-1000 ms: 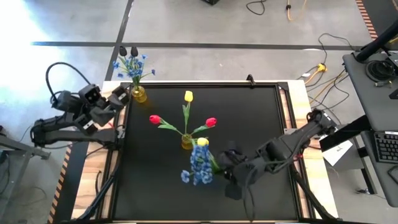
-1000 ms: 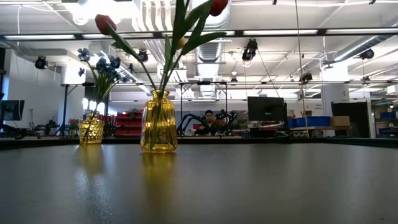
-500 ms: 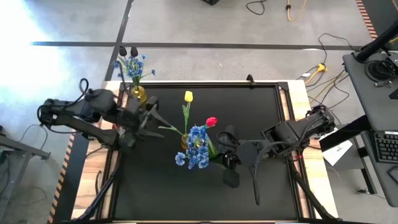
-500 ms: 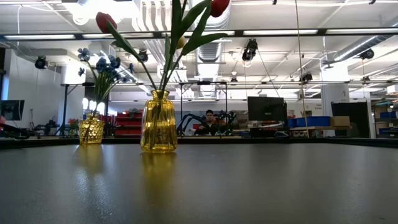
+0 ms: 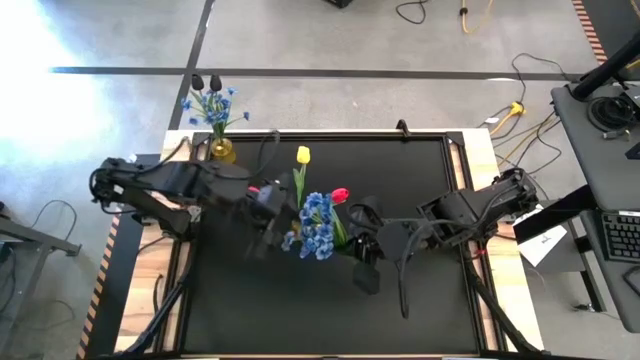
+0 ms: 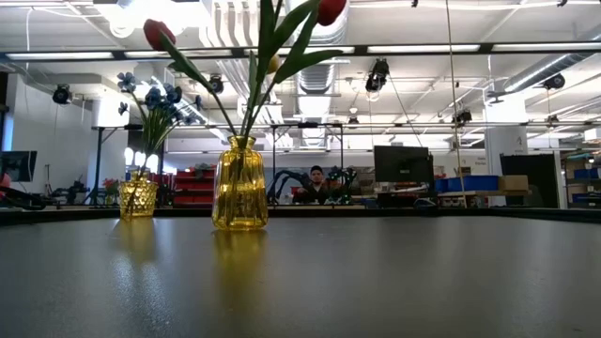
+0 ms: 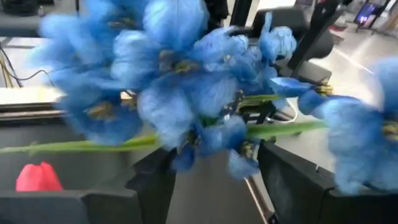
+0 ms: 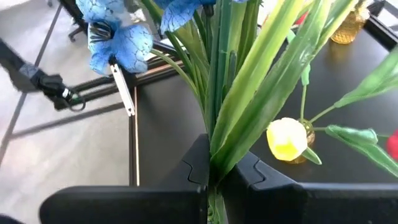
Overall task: Sort flowers into vase by color
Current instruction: Put the blue flowers into the top vase
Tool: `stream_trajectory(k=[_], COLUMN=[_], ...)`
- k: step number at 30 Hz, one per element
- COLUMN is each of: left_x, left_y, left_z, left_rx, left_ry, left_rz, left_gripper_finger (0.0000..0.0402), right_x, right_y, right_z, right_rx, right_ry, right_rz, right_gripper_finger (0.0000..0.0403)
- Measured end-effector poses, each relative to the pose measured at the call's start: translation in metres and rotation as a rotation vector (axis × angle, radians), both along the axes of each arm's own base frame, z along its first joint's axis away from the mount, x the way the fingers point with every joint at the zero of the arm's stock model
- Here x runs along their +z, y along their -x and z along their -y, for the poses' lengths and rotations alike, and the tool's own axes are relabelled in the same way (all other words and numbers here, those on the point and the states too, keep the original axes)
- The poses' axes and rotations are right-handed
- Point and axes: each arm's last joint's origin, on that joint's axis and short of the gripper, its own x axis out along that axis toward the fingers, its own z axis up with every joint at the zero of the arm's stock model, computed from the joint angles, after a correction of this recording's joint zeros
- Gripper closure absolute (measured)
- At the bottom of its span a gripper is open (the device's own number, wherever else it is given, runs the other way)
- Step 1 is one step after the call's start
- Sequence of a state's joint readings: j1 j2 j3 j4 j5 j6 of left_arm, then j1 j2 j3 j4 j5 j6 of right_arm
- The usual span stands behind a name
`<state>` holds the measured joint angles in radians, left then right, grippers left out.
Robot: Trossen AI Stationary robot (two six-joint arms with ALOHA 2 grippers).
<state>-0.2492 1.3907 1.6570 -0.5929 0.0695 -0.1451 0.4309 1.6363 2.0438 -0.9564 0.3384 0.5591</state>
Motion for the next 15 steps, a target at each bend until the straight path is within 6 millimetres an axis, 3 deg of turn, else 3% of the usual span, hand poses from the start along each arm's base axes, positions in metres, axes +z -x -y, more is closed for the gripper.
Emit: stream_trajectory(k=[7, 15], left_x=[-0.002, -0.01], left_y=[-0.02, -0.044], left_z=[0.008, 0.015], left_rx=[-0.023, -0.023], left_ry=[-0.038, -0.036], left_rz=[0.003, 0.01], left_gripper_finger=[0.015, 0.015], right_x=[0.0, -0.001], right_y=[0.0, -0.001], right_z=[0.0, 0.003], right_rx=[-0.026, -0.025], right_ry=[-0.033, -0.017], right_rz=[-0.005, -0.004], right_gripper_finger=[0.039, 0.039])
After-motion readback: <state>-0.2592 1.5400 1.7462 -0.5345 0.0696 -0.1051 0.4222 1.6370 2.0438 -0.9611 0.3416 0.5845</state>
